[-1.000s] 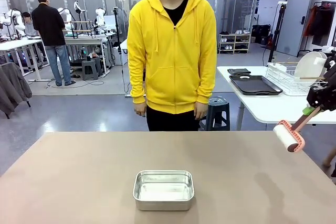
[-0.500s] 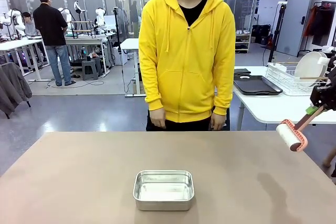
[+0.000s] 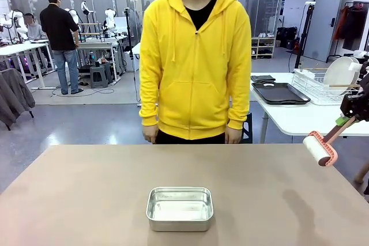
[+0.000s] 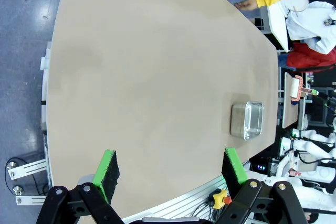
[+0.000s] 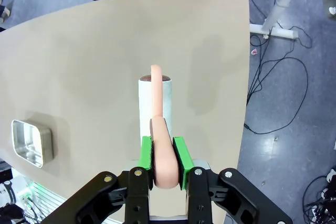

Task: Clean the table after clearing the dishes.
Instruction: Place the Lint Roller back on top of the Airtight Container.

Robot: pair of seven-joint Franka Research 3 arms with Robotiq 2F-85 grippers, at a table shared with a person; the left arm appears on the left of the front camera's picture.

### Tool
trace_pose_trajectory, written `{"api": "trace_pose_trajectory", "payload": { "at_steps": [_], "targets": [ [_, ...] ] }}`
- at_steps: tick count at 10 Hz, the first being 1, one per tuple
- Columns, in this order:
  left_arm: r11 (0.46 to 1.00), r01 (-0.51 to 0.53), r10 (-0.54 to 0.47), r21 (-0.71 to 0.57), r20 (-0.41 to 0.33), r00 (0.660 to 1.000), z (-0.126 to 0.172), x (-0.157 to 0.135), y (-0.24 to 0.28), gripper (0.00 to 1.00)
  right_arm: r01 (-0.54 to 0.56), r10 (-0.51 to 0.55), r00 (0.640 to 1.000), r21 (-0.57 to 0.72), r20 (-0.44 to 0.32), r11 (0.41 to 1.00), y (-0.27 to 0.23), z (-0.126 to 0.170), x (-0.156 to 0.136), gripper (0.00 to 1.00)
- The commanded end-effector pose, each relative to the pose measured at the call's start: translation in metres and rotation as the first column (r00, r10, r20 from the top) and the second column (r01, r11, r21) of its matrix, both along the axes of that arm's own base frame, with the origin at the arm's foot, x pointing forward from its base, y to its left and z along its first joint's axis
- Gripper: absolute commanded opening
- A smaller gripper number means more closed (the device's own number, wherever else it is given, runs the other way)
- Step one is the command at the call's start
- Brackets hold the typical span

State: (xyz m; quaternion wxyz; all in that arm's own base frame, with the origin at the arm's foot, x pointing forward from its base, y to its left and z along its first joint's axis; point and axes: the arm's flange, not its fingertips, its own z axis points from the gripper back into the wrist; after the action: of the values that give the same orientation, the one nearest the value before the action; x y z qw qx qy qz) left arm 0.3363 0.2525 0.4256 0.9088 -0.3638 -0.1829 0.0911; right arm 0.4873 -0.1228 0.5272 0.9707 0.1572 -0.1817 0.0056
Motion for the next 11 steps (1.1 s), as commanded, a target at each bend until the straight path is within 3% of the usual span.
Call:
{"api": "trace_pose_trajectory", "payload": {
  "at_steps": [1, 4, 5, 7, 8, 9, 11],
  "targets": [
    [1.0, 0.001, -0.001, -0.006, 0.002, 1.0, 0.002, -0.002, 0.0, 1.0, 0.001, -0.001, 1.0, -0.001, 0.009, 1.0, 0.002, 0.005, 0.0, 0.22],
    [1.0, 0.001, -0.001, -0.006, 0.002, 1.0, 0.002, -0.002, 0.0, 1.0, 0.0, 0.0, 1.0, 0.0, 0.0, 1.0, 0.0, 0.0, 0.0, 0.22],
    [1.0, 0.001, -0.001, -0.006, 0.002, 1.0, 0.002, -0.002, 0.0, 1.0, -0.049, 0.055, 0.996, -0.074, 0.075, 0.996, 0.033, 0.023, 0.006, 0.22],
    [1.0, 0.001, -0.001, -0.006, 0.002, 1.0, 0.002, -0.002, 0.0, 1.0, -0.286, 0.317, 0.938, -0.207, 0.138, 0.936, 0.116, 0.056, 0.013, 0.22],
    [1.0, 0.001, -0.001, -0.006, 0.002, 1.0, 0.002, -0.002, 0.0, 1.0, -0.411, 0.45, 0.88, -0.231, 0.153, 0.882, 0.151, 0.072, 0.012, 0.22],
    [1.0, 0.001, -0.001, -0.006, 0.002, 1.0, 0.002, -0.002, 0.0, 1.0, -0.605, 0.643, 0.755, -0.243, 0.129, 0.758, 0.193, 0.082, 0.009, 0.22],
    [1.0, 0.001, -0.001, -0.006, 0.002, 1.0, 0.002, -0.002, 0.0, 1.0, -0.792, 0.834, 0.547, -0.275, 0.076, 0.545, 0.276, 0.085, 0.011, 0.22]
  ]
}}
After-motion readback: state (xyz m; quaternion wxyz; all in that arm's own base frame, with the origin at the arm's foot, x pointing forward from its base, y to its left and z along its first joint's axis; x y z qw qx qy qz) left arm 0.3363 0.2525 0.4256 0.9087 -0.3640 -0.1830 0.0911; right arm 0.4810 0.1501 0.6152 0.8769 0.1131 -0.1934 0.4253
